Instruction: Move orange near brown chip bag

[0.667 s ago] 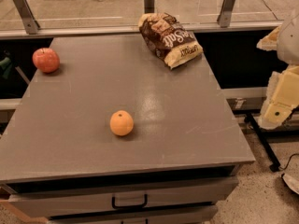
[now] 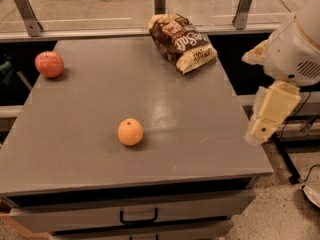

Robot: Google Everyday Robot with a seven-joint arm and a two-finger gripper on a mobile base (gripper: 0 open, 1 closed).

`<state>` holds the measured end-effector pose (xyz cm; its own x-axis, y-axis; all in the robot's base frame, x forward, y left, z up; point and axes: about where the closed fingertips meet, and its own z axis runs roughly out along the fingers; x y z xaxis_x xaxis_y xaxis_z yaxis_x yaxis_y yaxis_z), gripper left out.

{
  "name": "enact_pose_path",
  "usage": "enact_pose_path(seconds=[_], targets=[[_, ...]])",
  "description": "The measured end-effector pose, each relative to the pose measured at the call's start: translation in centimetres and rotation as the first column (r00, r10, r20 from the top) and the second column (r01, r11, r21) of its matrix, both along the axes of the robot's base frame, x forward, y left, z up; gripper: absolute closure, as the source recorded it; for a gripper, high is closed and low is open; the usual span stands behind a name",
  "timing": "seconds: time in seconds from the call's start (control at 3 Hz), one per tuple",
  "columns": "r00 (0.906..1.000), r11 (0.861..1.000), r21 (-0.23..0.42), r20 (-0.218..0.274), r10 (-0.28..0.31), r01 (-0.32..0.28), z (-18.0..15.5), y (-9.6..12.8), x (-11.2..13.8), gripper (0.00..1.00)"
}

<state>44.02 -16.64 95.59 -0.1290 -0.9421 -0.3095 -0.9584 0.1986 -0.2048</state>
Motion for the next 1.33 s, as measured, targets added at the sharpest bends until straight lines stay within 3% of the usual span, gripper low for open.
enact_pose_path(seconds=[0.33,0.67,1.0,1.33], targets=[[0.9906,0.982,0.133,-0.022,0.135,-0.131,-2.7,7.2,0.0,0.0],[0.9723,0.941,0.271,-0.055,0.227,-0.205,-5.4,14.0,-0.1,0.0],[0.9546,0.901,0.367,-0.092,0.284,-0.232,-7.8,19.1,-0.6,0.0],[0.9457,0.874,0.43,-0.115,0.304,-0.228,-9.5,22.7,-0.4,0.0]])
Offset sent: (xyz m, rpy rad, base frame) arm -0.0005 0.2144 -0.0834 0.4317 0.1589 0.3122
